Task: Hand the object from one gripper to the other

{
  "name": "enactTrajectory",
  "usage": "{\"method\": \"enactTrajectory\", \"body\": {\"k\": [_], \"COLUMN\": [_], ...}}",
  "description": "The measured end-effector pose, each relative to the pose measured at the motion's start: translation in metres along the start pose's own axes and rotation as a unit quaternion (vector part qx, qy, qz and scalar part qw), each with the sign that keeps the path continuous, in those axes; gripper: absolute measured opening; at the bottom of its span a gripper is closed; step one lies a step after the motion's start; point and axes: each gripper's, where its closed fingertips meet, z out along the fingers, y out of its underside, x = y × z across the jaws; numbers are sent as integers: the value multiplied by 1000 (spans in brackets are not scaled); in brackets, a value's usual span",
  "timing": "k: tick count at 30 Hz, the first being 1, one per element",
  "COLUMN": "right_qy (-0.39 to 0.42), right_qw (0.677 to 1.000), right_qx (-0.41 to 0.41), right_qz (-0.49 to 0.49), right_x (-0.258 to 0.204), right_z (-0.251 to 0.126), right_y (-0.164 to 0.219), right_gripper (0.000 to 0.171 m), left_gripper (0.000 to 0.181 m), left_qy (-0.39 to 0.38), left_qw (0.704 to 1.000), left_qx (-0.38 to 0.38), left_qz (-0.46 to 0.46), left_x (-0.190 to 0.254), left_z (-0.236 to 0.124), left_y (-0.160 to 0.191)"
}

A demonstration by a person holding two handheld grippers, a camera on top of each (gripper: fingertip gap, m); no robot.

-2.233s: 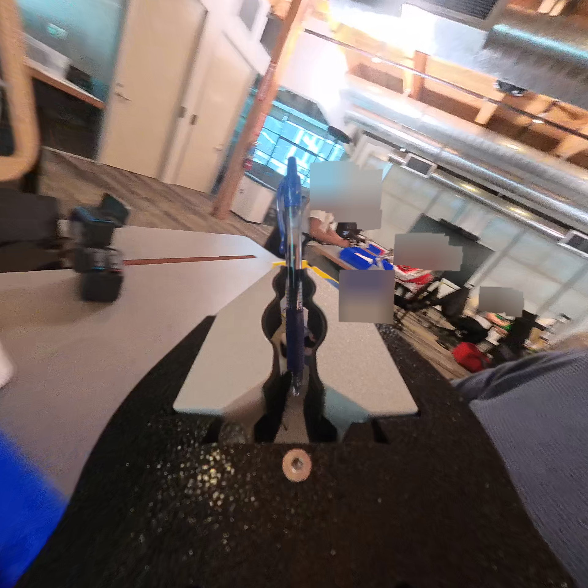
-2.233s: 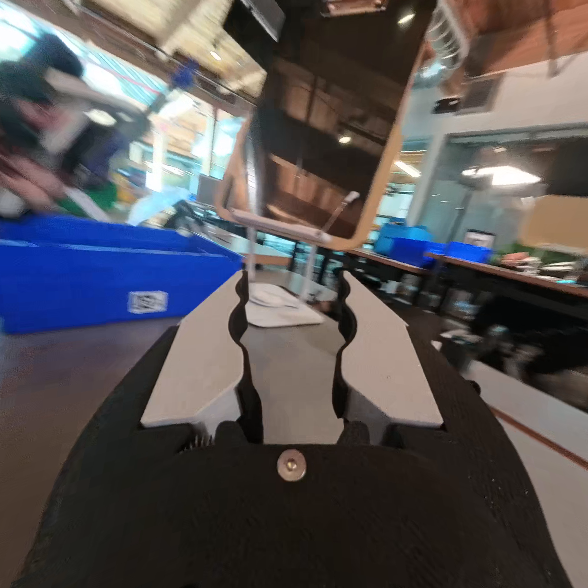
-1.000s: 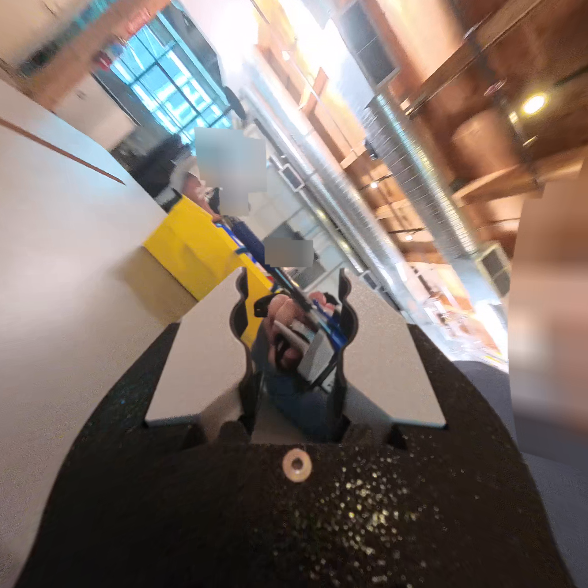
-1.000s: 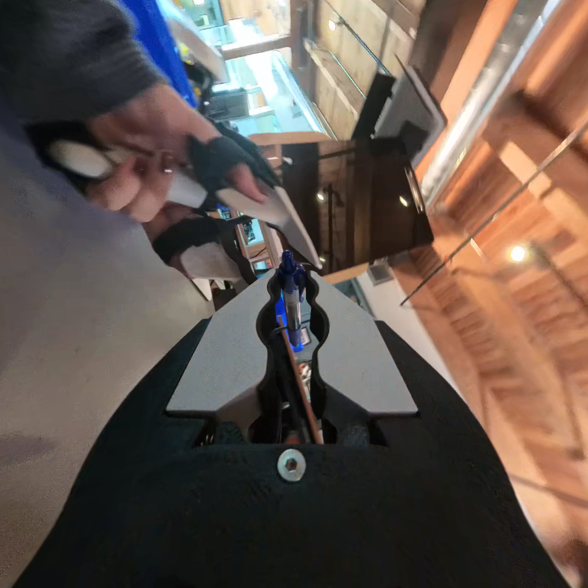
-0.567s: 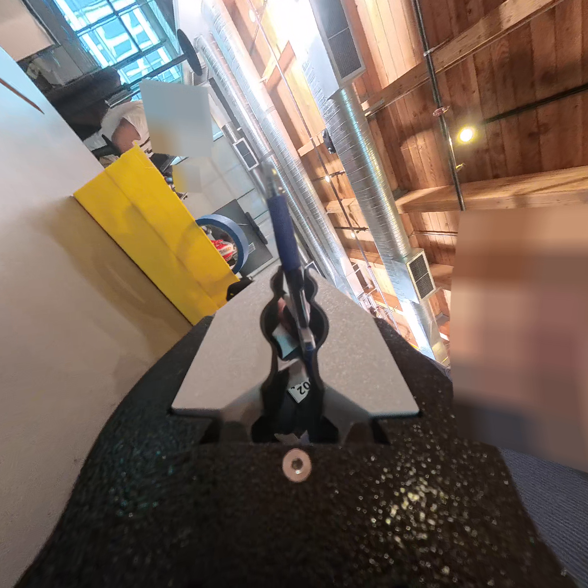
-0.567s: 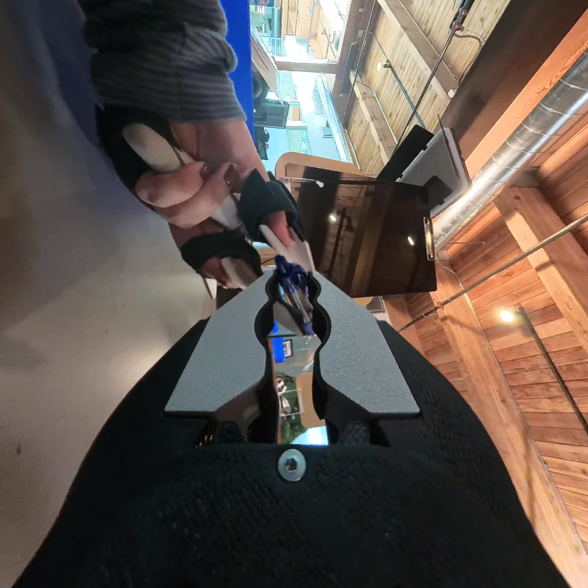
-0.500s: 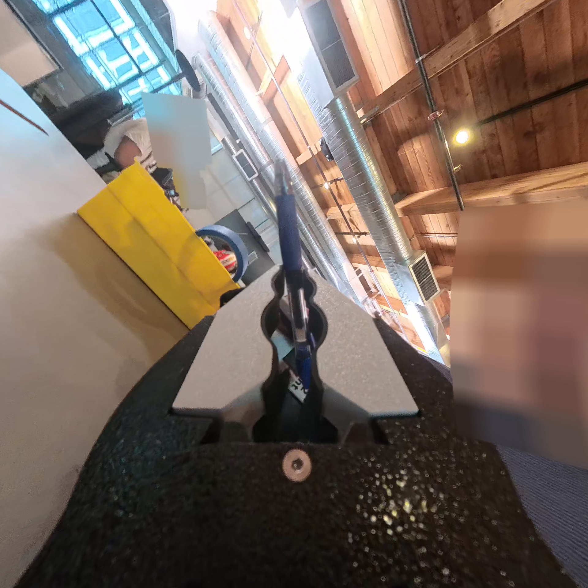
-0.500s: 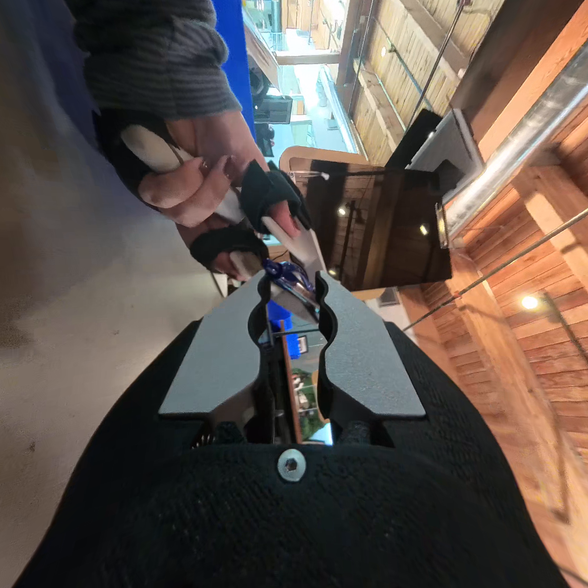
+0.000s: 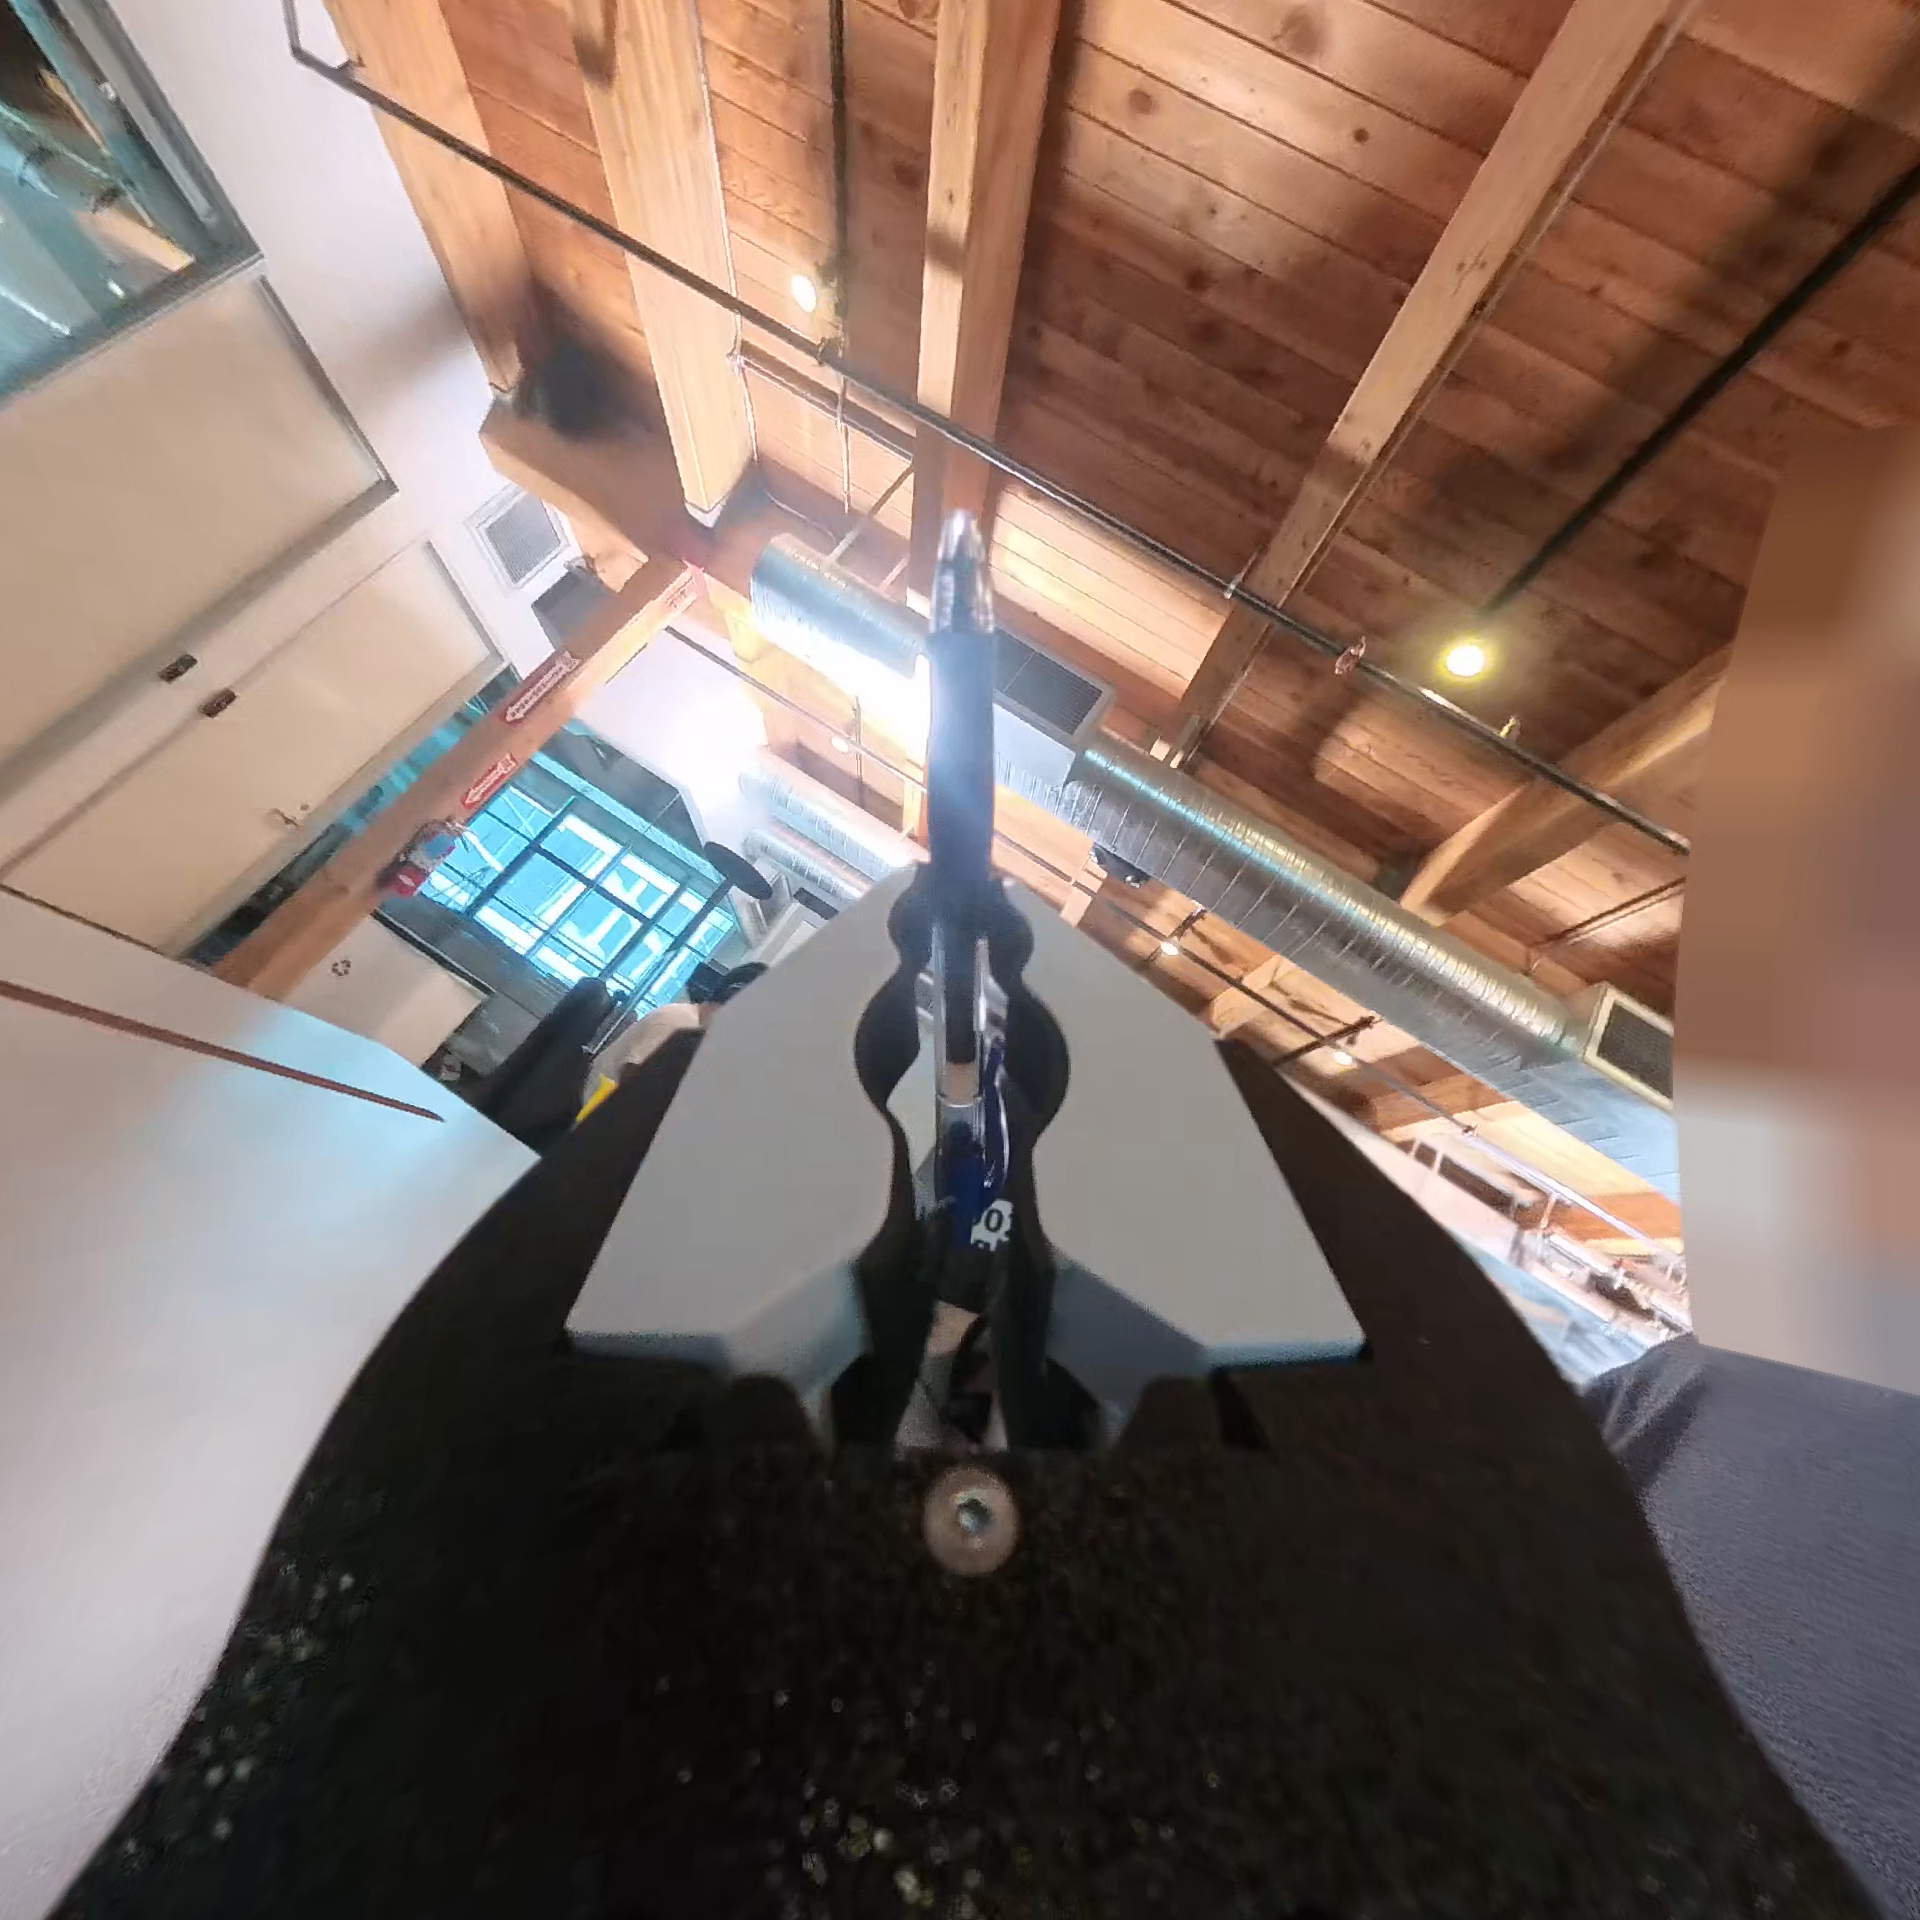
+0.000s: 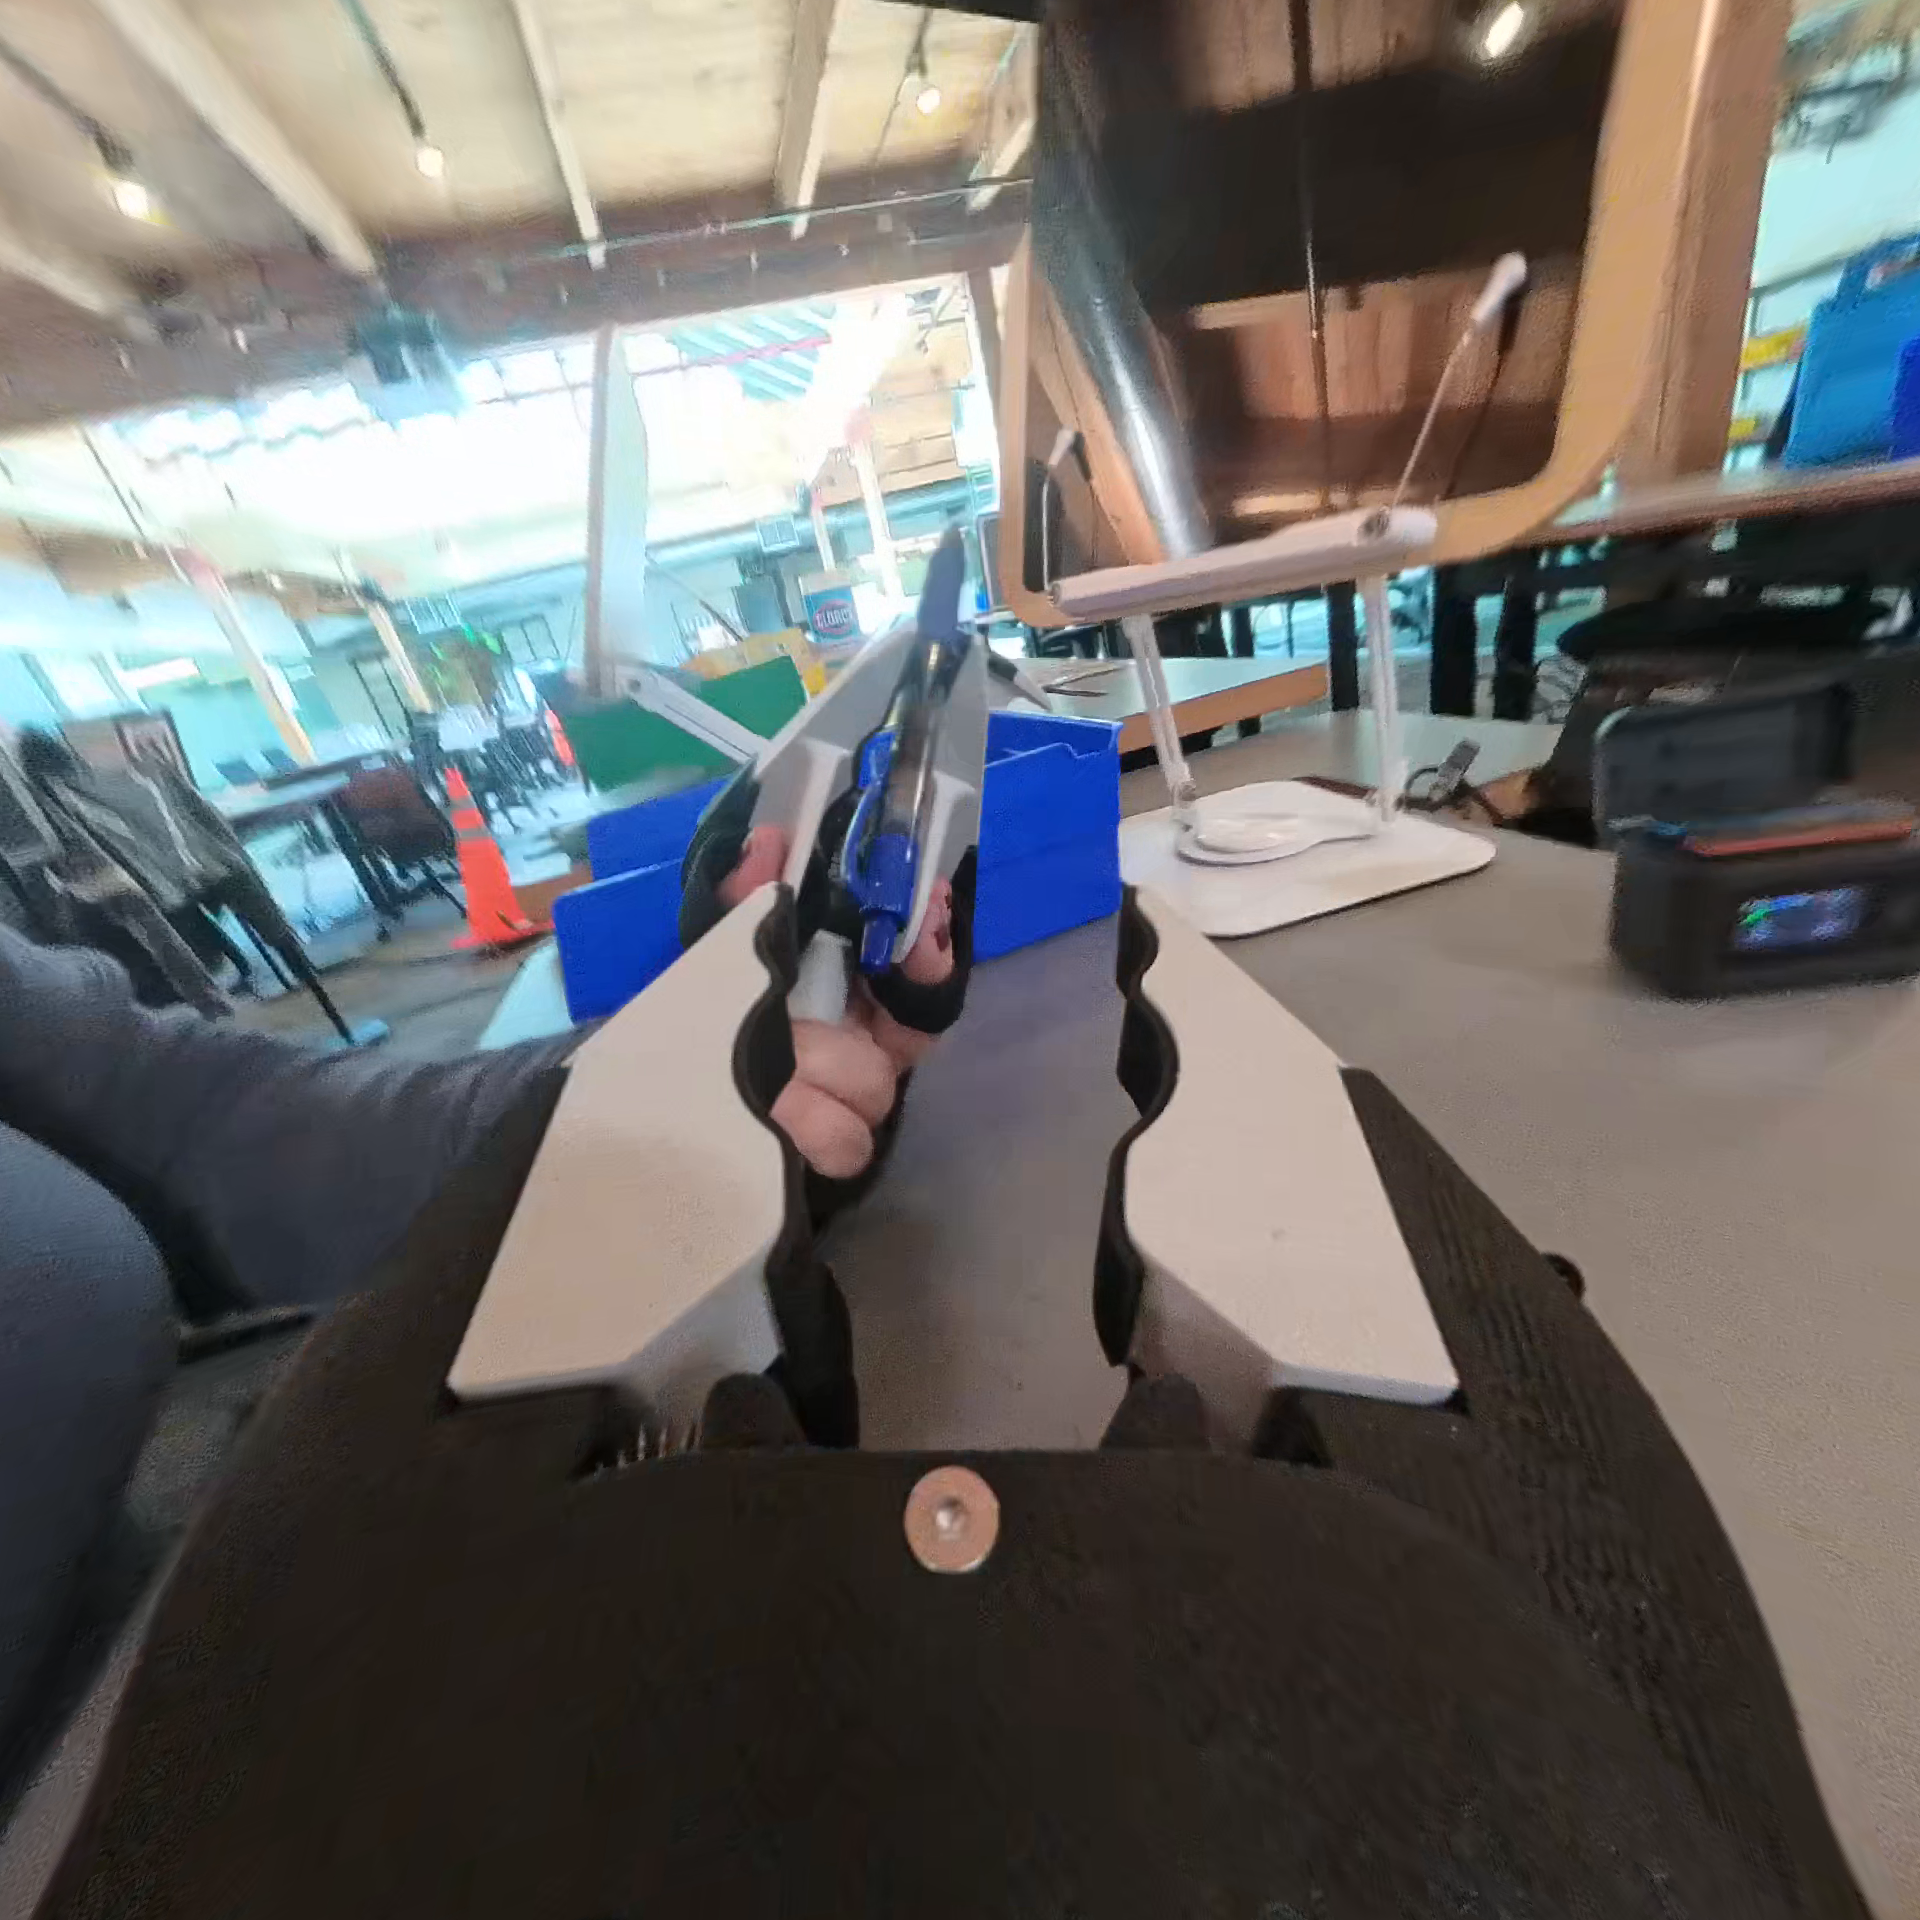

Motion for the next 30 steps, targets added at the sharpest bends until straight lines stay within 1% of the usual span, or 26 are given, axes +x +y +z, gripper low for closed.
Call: {"method": "enactTrajectory", "body": {"k": [5,9,10,14,19,21,26,28,30], "right_qy": [-26,-39,-41,-44,-44,-44,-40,-37,-14], "right_qw": [998,997,998,998,995,993,985,984,986], "right_qx": [20,13,11,4,34,50,88,100,116], "right_qz": [60,61,56,49,80,97,144,145,119], "right_x": [-11,-16,-17,-16,-3,0,8,9,10], "right_z": [7,8,8,4,-11,-14,-16,-16,-14], "right_y": [2,3,4,-1,-21,-26,-31,-32,-33], "right_gripper": [33,22,15,14,14,14,14,14,16], "left_gripper": [7,7,7,7,7,7,7,7,7], "left_qy": [8,6,5,8,-12,-12,-18,-21,-13], "left_qw": [1000,1000,1000,999,994,993,992,994,997], "left_qx": [-14,-14,-15,-31,-97,-108,-121,-109,-78], "left_qz": [18,22,21,18,43,38,24,24,16], "left_x": [6,5,4,5,-1,-2,-8,-8,-4], "left_z": [5,5,4,4,6,6,4,5,5], "left_y": [14,15,15,17,30,33,38,38,33]}}
